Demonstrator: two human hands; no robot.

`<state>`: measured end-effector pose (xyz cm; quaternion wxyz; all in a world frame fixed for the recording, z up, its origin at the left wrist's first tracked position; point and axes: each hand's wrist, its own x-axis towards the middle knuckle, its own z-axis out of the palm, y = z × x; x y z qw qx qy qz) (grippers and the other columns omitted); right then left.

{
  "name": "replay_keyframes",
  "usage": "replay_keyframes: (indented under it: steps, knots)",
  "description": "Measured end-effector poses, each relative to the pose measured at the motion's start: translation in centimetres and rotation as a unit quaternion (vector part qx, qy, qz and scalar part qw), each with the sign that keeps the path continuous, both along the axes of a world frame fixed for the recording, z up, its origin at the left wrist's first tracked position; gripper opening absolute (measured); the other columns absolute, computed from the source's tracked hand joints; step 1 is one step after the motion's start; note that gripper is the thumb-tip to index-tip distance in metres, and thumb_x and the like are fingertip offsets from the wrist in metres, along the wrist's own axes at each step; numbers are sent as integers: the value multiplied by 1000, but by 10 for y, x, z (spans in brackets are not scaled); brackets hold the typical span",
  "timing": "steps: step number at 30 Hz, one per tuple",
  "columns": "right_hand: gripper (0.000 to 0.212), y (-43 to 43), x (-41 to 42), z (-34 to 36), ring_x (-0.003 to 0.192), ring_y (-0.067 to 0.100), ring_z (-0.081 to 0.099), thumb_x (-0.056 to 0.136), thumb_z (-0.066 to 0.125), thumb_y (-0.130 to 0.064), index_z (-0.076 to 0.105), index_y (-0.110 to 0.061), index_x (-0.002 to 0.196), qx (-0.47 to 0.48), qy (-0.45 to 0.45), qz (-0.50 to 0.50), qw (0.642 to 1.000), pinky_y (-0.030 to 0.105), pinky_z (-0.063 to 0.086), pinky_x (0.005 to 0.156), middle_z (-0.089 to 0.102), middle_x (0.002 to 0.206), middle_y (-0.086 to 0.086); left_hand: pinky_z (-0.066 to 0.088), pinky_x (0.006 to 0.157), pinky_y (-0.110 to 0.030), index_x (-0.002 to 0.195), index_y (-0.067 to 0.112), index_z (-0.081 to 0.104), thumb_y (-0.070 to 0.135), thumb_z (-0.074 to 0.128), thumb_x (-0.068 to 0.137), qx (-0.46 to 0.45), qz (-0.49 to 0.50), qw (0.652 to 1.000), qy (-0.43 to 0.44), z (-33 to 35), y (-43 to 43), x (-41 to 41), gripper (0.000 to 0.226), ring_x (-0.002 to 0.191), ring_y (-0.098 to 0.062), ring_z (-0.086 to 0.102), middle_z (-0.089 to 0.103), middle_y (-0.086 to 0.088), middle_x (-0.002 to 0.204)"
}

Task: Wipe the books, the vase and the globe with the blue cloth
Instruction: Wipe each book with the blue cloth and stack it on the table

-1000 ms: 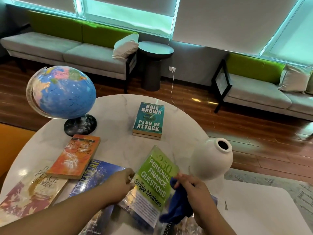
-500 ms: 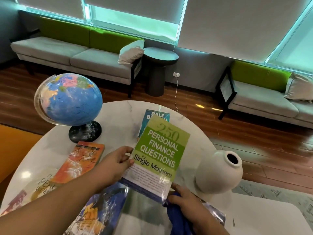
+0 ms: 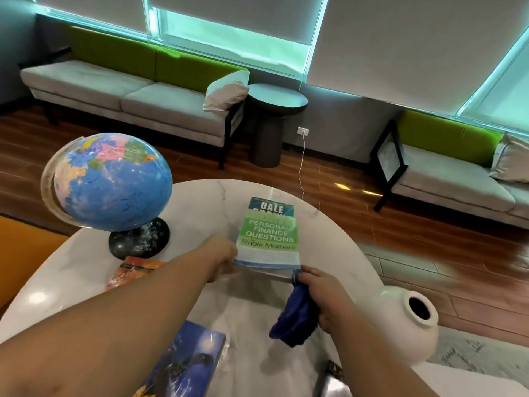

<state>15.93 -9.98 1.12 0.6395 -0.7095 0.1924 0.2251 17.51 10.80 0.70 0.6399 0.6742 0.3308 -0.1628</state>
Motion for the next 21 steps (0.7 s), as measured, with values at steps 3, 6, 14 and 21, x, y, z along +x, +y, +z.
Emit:
replay_keyframes:
  steps: [3, 6, 14, 21]
  knots:
    - [26, 8, 28, 6, 84, 26, 64, 84, 63, -7, 71, -17, 106, -7, -18, -7, 1000, 33, 55, 76, 71, 95, 12, 60, 68, -35, 100, -1, 66, -3, 47, 90, -2, 36, 999, -19, -5, 6, 27, 22, 81, -27, 67, 70, -13, 97]
    - [22, 16, 48, 8, 90, 26, 65, 86, 63, -7, 71, -21, 101, 2, -21, 25, 999, 37, 55, 85, 73, 95, 8, 53, 87, -44, 94, 7, 71, 3, 47, 85, 16, 17, 1000, -17, -18, 14, 47, 25, 94, -29, 65, 71, -13, 99]
    - [40, 24, 58, -21, 95, 26, 63, 85, 64, -9, 64, -30, 118, -42, -29, 65, 997, 35, 52, 86, 69, 104, 3, 46, 91, -32, 118, 17, 60, -4, 43, 86, 44, -75, 994, -65, -28, 2, 54, 41, 104, -23, 58, 65, -4, 115]
    - [46, 19, 54, -30, 89, 18, 62, 86, 66, -11, 59, -31, 127, -49, -27, 58, 997, 25, 49, 75, 67, 97, -8, 45, 99, -36, 114, 28, 63, 10, 64, 82, 40, -111, 990, -82, -52, 6, 44, 37, 106, -18, 60, 69, 3, 113]
